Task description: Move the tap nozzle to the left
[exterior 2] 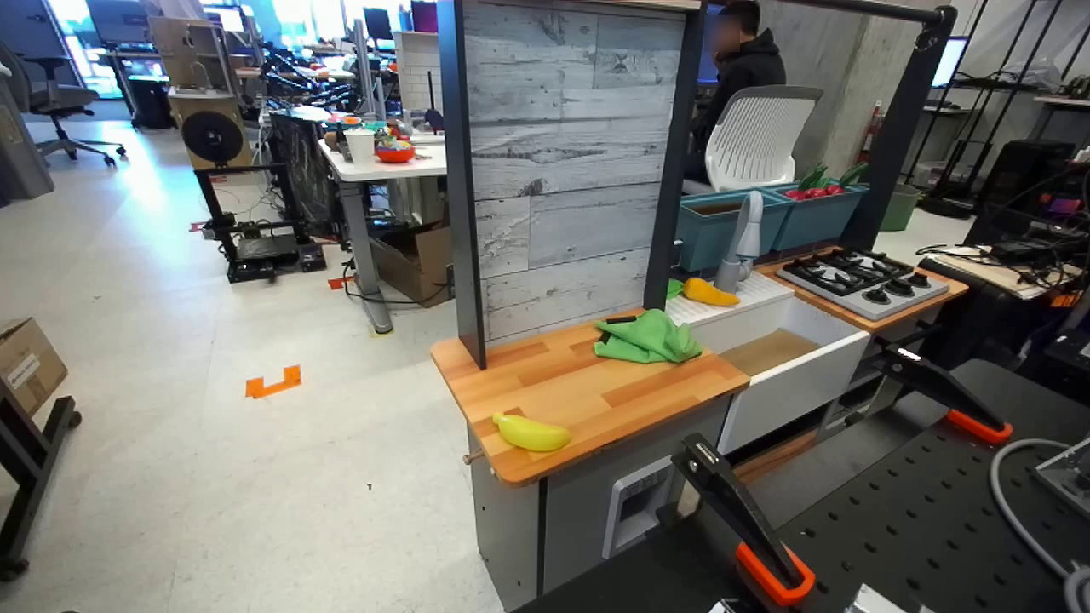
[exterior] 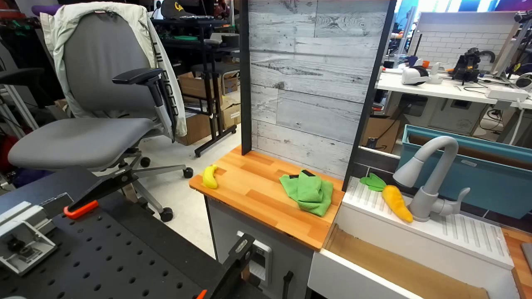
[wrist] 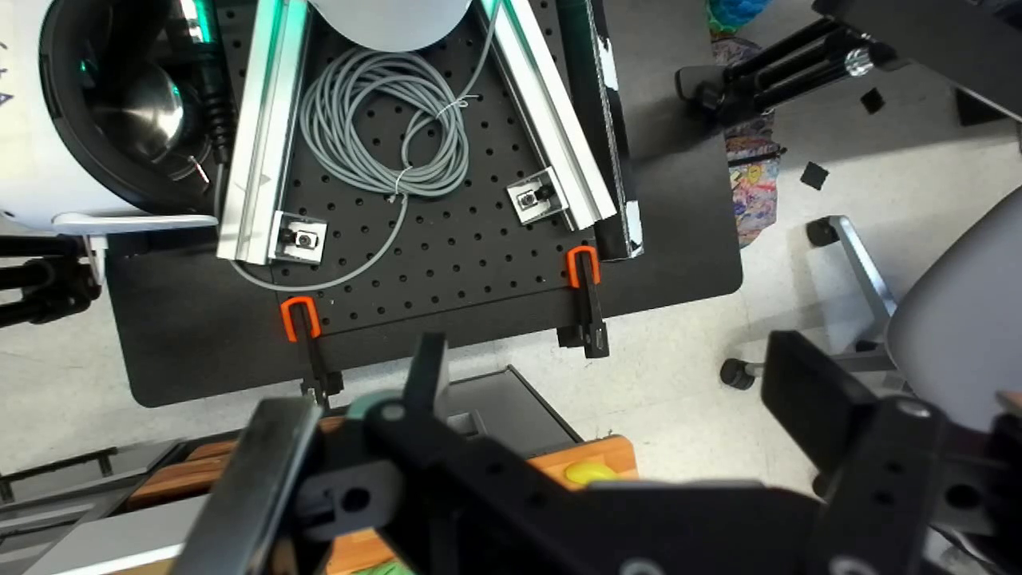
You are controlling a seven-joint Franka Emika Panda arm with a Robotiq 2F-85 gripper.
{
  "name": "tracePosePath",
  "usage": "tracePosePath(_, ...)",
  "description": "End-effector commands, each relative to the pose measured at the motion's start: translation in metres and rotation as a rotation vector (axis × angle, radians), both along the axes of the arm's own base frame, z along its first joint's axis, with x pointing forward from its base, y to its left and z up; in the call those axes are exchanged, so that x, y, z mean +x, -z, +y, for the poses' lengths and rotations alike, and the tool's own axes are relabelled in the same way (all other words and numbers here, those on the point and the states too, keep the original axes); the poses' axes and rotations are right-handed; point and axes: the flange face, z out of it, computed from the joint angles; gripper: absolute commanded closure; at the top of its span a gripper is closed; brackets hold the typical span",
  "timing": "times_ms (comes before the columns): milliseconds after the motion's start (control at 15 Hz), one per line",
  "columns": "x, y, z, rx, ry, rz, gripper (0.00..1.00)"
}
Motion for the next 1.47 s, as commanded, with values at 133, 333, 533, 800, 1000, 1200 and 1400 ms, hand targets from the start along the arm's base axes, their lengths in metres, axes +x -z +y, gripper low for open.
tracePosePath(133,0.030,0.018,-0.006,-0.012,0.091,-0.014,0.00)
tracePosePath(333,0.065,0.035,-0.015,-0.018,0.192,-0.031,0.00)
tracePosePath(533,0.101,0.060,-0.030,-0.029,0.259,-0.034,0.00)
tracePosePath(800,0.147,0.094,-0.062,-0.063,0.336,-0.049,0.00)
tracePosePath(1000,0.182,0.117,-0.096,-0.077,0.402,-0.076,0.00)
tracePosePath(1200,0.211,0.137,-0.134,-0.111,0.442,-0.097,0.00)
tracePosePath(1400,0.235,0.159,-0.169,-0.139,0.478,-0.107,0.00)
